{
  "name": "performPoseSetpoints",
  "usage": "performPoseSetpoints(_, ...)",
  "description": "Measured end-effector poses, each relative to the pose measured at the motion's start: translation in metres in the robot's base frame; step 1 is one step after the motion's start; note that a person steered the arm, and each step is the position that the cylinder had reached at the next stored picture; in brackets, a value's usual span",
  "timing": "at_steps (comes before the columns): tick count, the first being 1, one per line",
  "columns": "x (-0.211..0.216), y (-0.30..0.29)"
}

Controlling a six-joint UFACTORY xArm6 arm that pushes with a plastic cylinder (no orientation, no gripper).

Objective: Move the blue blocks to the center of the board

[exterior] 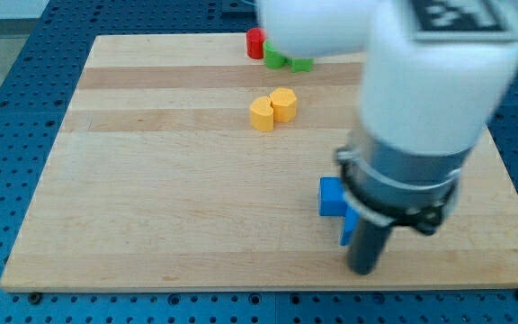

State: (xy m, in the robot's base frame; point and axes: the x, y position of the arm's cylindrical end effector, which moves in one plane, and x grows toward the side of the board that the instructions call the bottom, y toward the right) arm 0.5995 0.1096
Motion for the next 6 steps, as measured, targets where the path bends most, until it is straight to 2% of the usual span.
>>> performPoseSetpoints(1, -0.036, 0.033)
performPoseSetpoints(2, -0.084, -0.001)
performPoseSetpoints(3, -0.093, -0.045)
performPoseSetpoints(4, -0.093, 0.001)
performPoseSetpoints(5, -0.089, 0.017)
performPoseSetpoints(6, -0.077, -0.025)
